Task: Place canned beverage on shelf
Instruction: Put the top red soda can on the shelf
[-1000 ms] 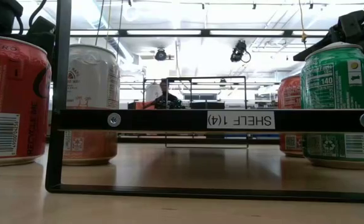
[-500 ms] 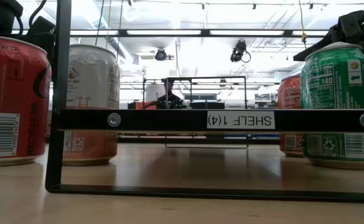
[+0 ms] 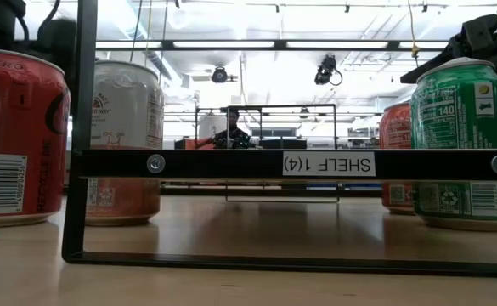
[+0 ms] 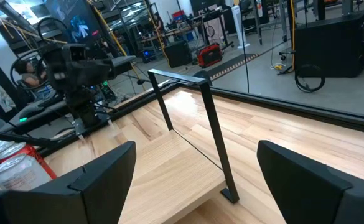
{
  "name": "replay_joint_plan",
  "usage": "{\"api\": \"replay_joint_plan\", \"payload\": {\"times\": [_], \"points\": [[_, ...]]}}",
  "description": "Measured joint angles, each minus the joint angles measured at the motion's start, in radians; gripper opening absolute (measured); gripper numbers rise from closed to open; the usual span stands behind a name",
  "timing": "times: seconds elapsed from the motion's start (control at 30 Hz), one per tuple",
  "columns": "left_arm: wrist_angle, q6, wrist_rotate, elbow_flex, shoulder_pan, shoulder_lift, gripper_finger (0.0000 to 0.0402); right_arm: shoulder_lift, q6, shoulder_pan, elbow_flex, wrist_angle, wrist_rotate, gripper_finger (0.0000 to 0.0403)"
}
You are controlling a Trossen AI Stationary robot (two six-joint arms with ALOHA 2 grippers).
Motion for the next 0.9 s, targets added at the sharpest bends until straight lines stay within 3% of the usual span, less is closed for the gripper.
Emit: {"api": "replay_joint_plan", "payload": {"times": [0.1,0.5,0.73,0.9], "points": [[0.061,-0.075,0.0,0.0,0.0,0.0,0.0194,0.0,0.0,0.0,0.0,0.0,0.0,0.0346],[0.057,-0.133,0.002,0.0,-0.003,0.001,0.0194,0.0,-0.001,0.0,0.0,0.048,0.004,0.0346],[0.065,-0.087,0.224,0.0,-0.003,0.011,0.0194,0.0,-0.238,-0.002,0.0,0.272,0.041,0.0346],[0.113,-0.042,0.378,0.0,-0.003,0.011,0.0194,0.0,-0.254,-0.002,0.0,0.409,-0.001,0.0346]]}}
